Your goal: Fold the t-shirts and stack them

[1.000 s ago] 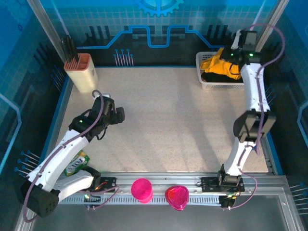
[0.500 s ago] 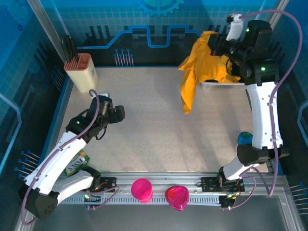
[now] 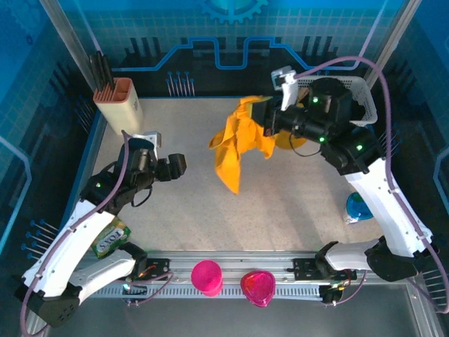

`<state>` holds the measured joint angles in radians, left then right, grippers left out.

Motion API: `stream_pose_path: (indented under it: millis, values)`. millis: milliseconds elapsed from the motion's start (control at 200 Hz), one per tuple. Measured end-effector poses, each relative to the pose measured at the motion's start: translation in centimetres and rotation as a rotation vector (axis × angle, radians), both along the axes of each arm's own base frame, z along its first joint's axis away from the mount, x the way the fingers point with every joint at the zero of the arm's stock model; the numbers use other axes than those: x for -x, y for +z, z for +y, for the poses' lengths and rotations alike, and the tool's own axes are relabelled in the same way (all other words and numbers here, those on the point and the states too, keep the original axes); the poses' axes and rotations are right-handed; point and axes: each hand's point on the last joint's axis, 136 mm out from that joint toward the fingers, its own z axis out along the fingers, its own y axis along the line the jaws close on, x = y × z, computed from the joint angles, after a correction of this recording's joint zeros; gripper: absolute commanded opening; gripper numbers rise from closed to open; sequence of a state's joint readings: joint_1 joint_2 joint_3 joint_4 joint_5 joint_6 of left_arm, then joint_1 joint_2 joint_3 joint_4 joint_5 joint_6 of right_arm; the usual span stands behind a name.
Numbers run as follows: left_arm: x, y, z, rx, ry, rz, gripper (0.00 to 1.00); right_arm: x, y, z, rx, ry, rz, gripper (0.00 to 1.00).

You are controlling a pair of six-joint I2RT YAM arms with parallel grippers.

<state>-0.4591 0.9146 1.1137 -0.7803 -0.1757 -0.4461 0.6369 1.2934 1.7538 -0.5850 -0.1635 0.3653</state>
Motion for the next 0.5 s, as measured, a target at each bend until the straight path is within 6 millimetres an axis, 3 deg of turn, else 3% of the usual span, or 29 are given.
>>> stream_pose_path:
  millis: [140,305,405,500]
  values:
    - [1.2,0.7,-1.4,0.056,-0.076,-0.018,0.85,0.8,-2.5,3.7,0.013,0.042,0.054,0.0]
    - [1.7,-0.2,-1.8,0.063,-0.102,0.0,0.85,1.0,-5.8,7.4,0.035,0.059,0.126,0.0]
    - [1.8,-0.7,-1.8,0.059,-0.105,0.012,0.85,-0.1,-8.1,7.6,0.068,-0.004,0.168,0.0]
    - [1.8,-0.7,-1.9,0.058,-0.105,0.014,0.85,-1.8,-10.1,6.1,0.1,-0.109,0.196,0.0]
